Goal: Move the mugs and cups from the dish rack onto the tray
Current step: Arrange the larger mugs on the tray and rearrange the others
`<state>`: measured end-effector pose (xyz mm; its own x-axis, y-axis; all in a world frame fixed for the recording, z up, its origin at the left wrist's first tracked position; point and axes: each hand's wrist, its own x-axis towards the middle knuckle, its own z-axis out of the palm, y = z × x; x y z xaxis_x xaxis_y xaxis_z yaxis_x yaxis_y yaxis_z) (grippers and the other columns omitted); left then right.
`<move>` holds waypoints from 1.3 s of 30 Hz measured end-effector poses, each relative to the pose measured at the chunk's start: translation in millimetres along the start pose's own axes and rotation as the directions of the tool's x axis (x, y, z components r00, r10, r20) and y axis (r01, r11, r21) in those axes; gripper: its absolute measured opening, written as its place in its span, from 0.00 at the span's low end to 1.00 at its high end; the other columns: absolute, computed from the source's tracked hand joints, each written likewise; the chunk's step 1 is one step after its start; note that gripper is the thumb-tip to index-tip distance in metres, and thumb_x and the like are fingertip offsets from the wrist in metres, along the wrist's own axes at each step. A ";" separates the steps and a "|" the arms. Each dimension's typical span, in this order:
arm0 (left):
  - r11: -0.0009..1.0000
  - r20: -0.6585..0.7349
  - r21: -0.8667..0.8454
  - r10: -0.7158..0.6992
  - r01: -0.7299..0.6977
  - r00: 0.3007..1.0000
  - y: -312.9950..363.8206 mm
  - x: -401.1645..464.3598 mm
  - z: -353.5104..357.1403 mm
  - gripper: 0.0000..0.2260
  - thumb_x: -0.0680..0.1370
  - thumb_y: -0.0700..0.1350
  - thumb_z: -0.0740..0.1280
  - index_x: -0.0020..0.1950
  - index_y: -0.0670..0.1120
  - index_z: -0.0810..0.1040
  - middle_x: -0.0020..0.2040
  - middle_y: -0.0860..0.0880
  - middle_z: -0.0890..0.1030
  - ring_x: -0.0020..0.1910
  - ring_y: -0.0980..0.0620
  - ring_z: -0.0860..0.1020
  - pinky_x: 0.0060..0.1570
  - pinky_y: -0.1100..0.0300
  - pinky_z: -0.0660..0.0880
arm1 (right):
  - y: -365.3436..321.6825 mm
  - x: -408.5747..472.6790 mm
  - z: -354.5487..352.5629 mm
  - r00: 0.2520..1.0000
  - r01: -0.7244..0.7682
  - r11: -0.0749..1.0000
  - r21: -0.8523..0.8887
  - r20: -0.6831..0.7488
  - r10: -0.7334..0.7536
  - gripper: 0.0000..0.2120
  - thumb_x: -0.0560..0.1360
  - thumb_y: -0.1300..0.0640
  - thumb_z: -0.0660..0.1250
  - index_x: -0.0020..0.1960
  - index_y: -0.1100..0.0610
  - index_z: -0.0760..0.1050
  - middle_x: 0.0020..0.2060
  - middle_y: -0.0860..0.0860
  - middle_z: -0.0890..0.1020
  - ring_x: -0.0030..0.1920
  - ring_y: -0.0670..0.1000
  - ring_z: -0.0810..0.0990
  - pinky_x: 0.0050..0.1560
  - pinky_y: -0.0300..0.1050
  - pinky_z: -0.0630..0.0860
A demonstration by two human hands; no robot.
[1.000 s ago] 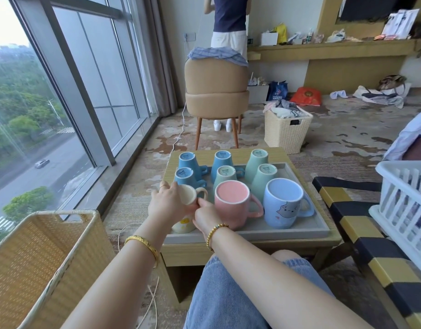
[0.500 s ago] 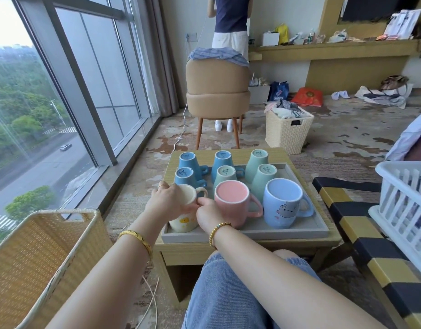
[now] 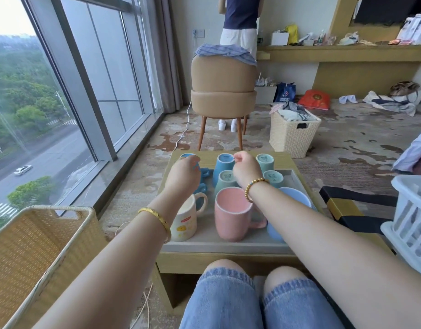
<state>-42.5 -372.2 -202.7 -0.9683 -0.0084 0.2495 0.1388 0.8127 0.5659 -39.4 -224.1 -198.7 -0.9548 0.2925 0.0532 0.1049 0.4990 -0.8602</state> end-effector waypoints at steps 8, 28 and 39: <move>0.998 0.177 0.047 0.032 -0.041 0.984 8.0 48.1 49.4 0.22 0.78 0.37 0.58 0.72 0.46 0.63 0.70 0.43 0.69 0.67 0.44 0.69 0.62 0.54 0.68 | 7.0 67.3 -0.9 0.971 0.019 0.936 -0.351 0.229 0.066 0.13 0.80 0.58 0.52 0.59 0.61 0.71 0.53 0.61 0.77 0.44 0.54 0.76 0.42 0.43 0.70; 0.921 0.382 0.298 0.126 -0.251 0.915 3.4 103.4 59.5 0.24 0.71 0.56 0.70 0.59 0.42 0.72 0.55 0.43 0.78 0.49 0.45 0.75 0.44 0.57 0.68 | 29.8 97.3 24.9 0.940 0.068 0.987 -0.148 0.341 -0.014 0.14 0.77 0.52 0.63 0.54 0.60 0.81 0.42 0.58 0.80 0.34 0.50 0.73 0.35 0.42 0.69; 0.968 0.248 0.217 0.073 -0.129 0.966 1.7 90.0 71.9 0.22 0.72 0.54 0.69 0.60 0.41 0.71 0.59 0.42 0.76 0.56 0.43 0.74 0.46 0.56 0.68 | 30.4 100.9 19.3 0.895 -0.118 0.968 -0.223 0.398 0.201 0.19 0.77 0.65 0.58 0.68 0.65 0.68 0.66 0.61 0.73 0.65 0.60 0.73 0.57 0.47 0.75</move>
<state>-144.4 -329.7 -235.8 -0.9768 0.1955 0.0878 0.2139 0.9140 0.3448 -137.9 -195.1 -229.3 -0.9441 0.0374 -0.3274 0.2766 0.6301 -0.7256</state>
